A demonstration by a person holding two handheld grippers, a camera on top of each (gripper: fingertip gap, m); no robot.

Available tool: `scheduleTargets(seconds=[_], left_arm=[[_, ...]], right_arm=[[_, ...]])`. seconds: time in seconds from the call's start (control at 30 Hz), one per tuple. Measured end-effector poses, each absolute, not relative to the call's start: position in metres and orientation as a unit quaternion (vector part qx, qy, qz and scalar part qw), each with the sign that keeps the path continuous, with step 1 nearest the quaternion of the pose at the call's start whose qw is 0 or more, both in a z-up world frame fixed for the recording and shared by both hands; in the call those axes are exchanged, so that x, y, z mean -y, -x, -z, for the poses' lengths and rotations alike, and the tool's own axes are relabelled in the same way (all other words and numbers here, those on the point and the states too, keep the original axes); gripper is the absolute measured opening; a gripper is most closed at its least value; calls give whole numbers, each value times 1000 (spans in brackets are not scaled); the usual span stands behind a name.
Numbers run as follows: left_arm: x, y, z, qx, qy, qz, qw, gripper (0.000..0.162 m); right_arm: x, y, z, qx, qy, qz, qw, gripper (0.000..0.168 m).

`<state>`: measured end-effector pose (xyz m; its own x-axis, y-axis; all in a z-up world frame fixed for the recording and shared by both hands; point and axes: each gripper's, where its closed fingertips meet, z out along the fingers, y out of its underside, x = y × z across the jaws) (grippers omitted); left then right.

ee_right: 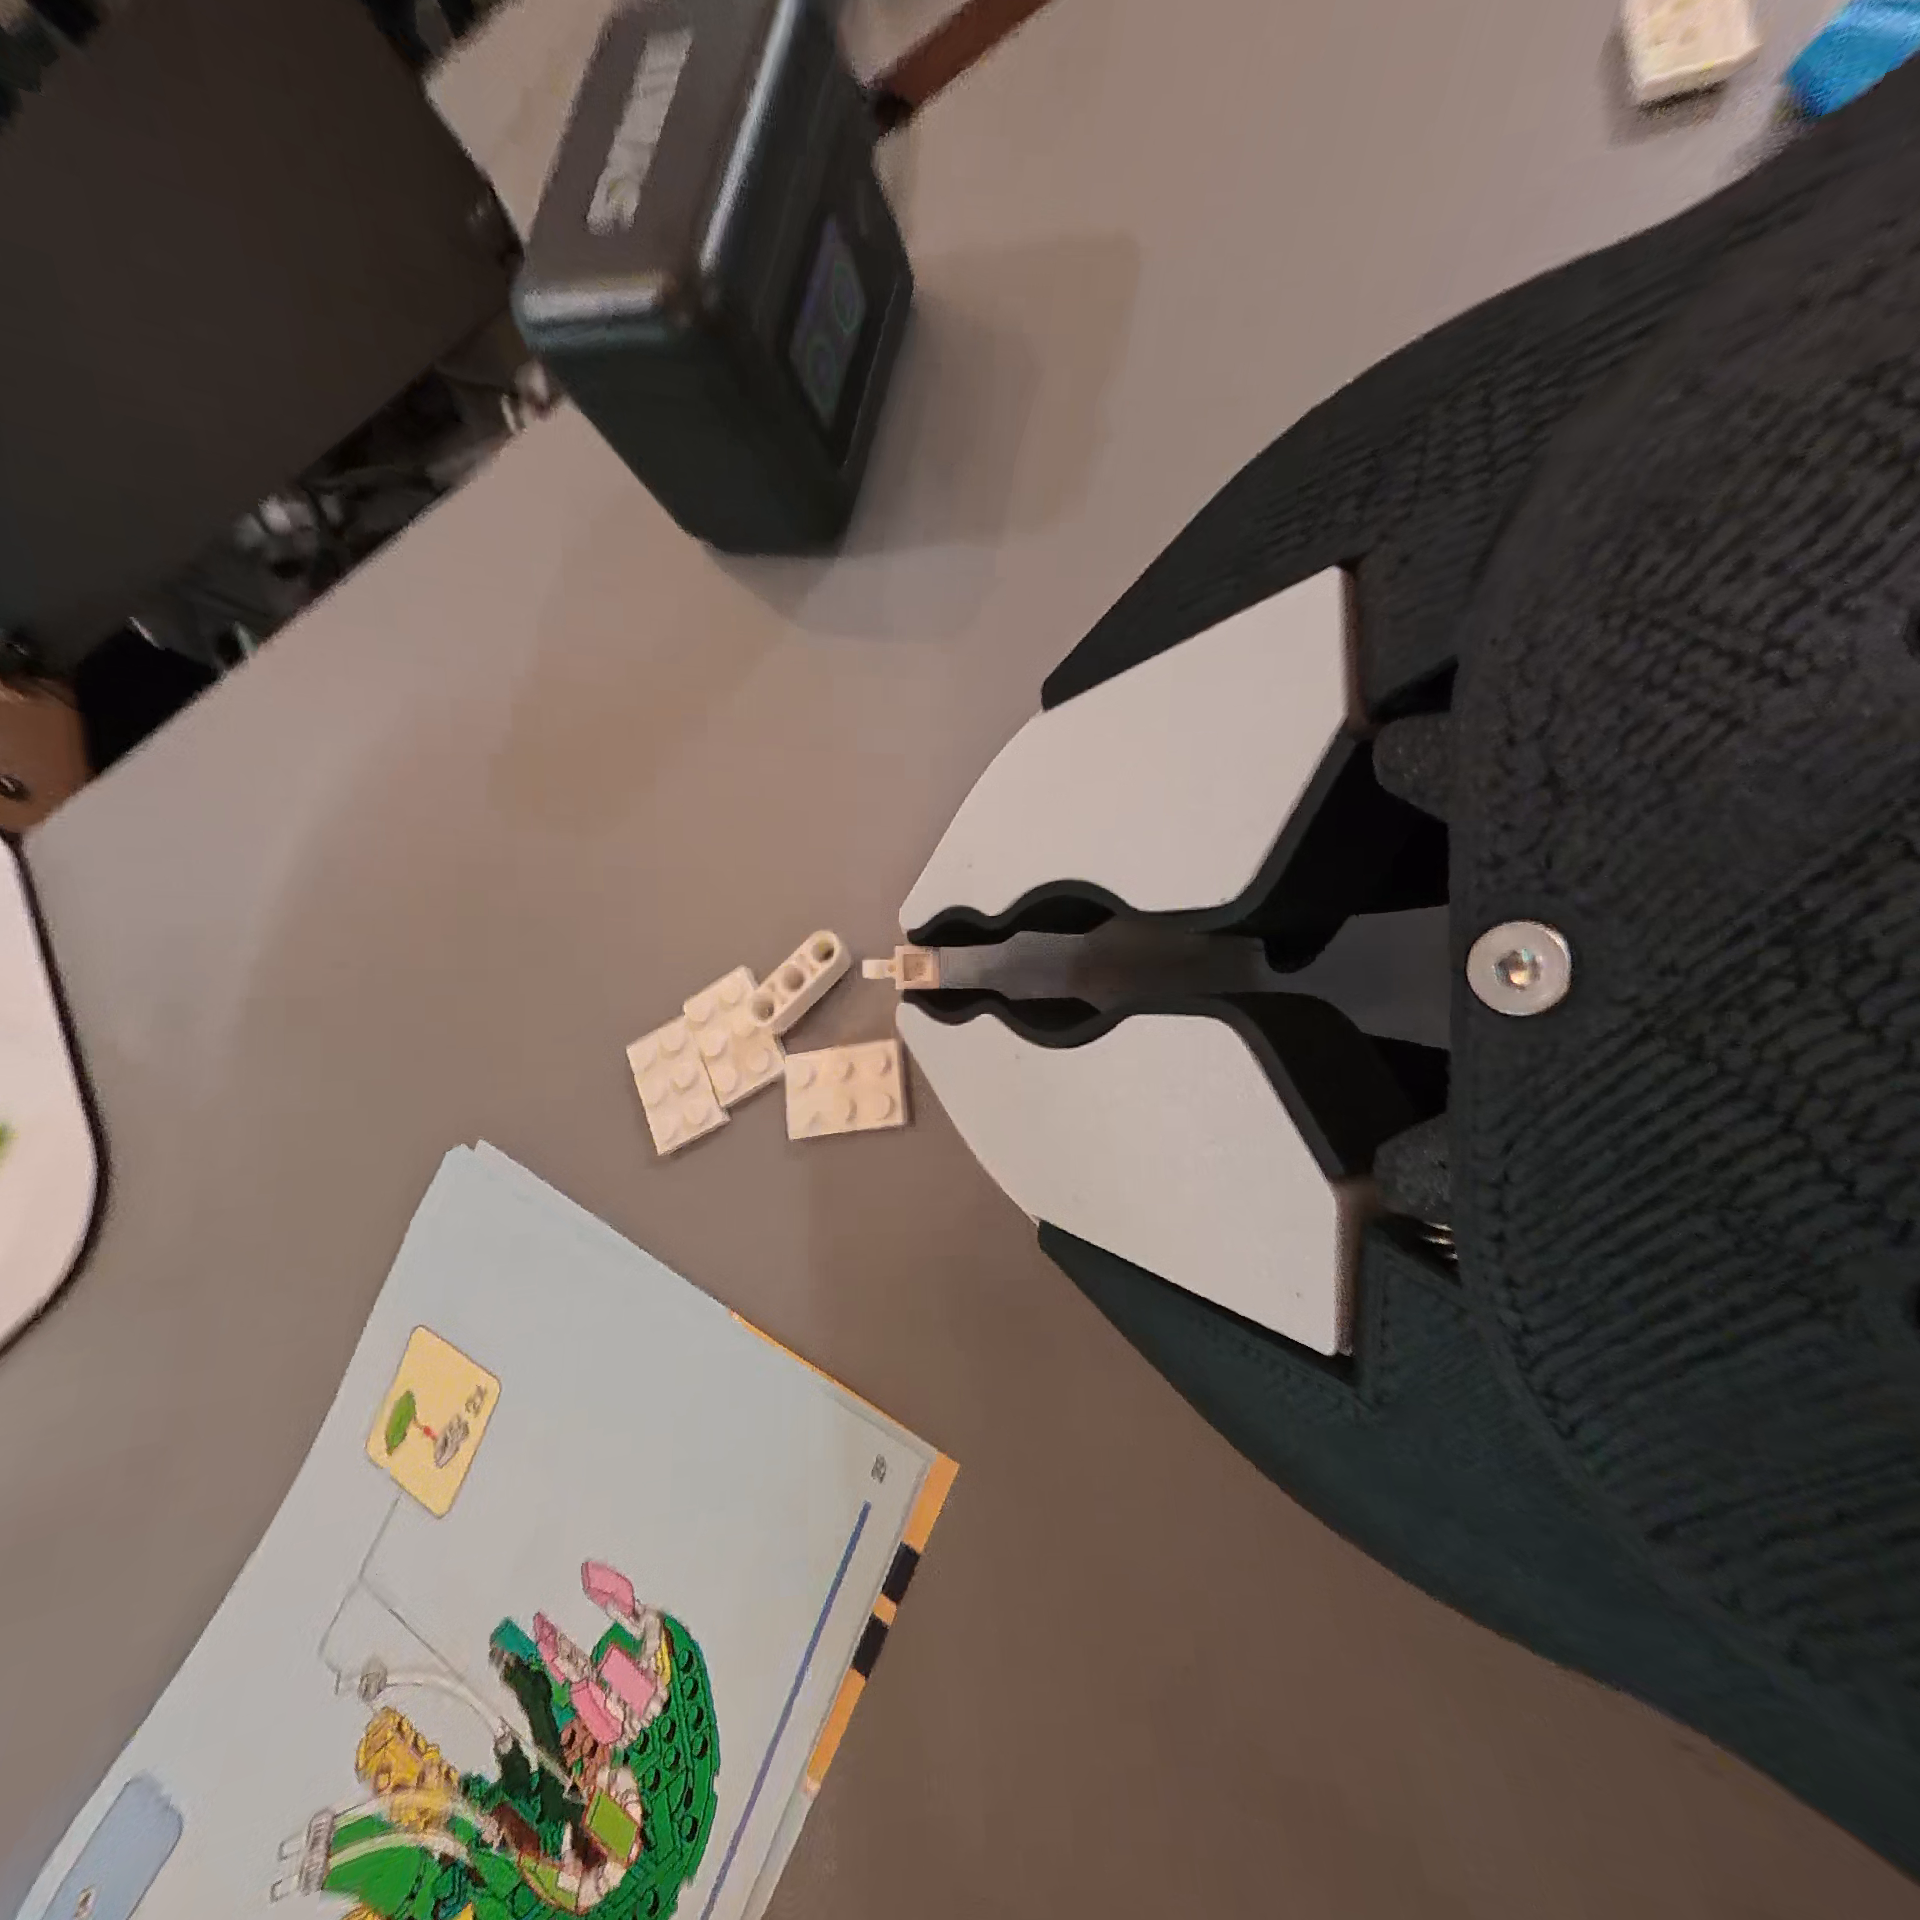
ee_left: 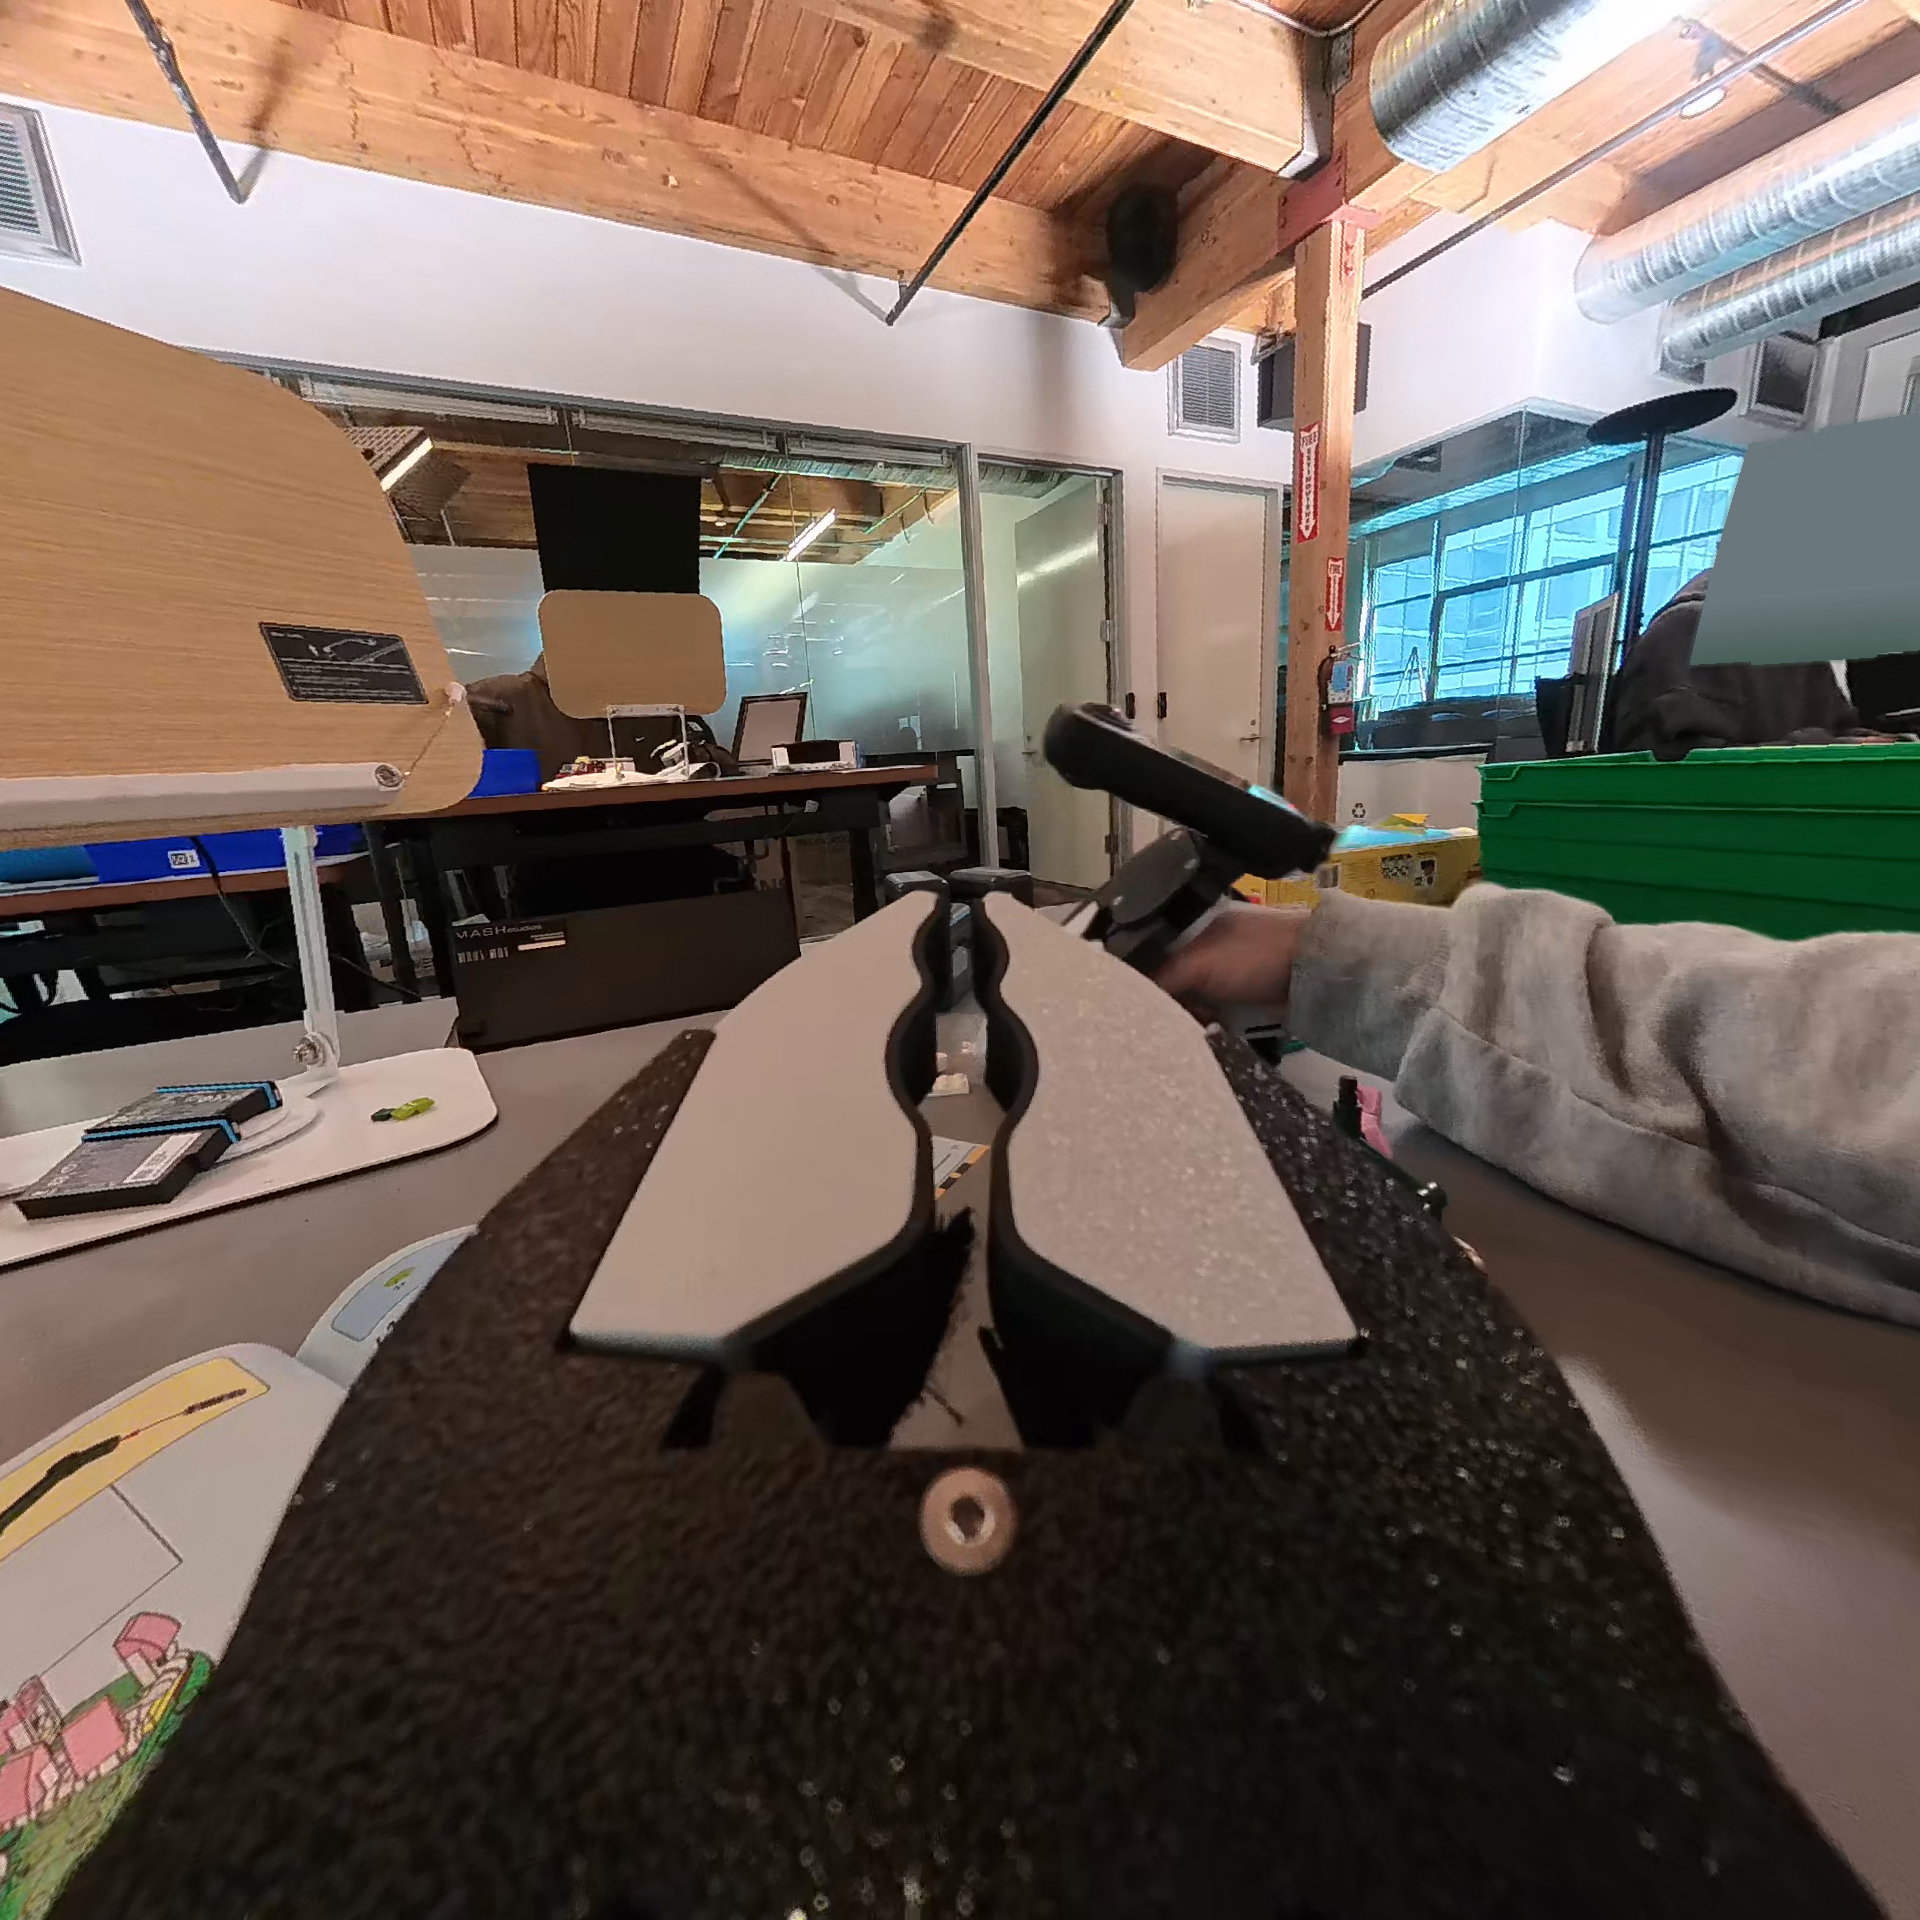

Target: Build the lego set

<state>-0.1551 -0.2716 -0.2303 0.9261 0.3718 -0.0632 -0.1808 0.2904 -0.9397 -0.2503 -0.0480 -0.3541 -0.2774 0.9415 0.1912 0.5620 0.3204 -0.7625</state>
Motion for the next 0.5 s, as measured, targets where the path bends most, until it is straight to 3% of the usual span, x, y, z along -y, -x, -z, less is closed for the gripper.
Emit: scheduleTargets(seconds=[0.03, 0.33, 0.5], left_arm=[[272, 156, 230, 86, 570, -172, 799, 3], [272, 156, 231, 87, 569, -165, 801, 4], [268, 148, 232, 65, 575, -148, 802, 5]], right_arm=[[44, 248, 350, 735, 502, -283, 357, 7], [52, 191, 249, 615, 307, -149, 710, 6], [128, 145, 201, 593, 105, -105, 791, 6]])
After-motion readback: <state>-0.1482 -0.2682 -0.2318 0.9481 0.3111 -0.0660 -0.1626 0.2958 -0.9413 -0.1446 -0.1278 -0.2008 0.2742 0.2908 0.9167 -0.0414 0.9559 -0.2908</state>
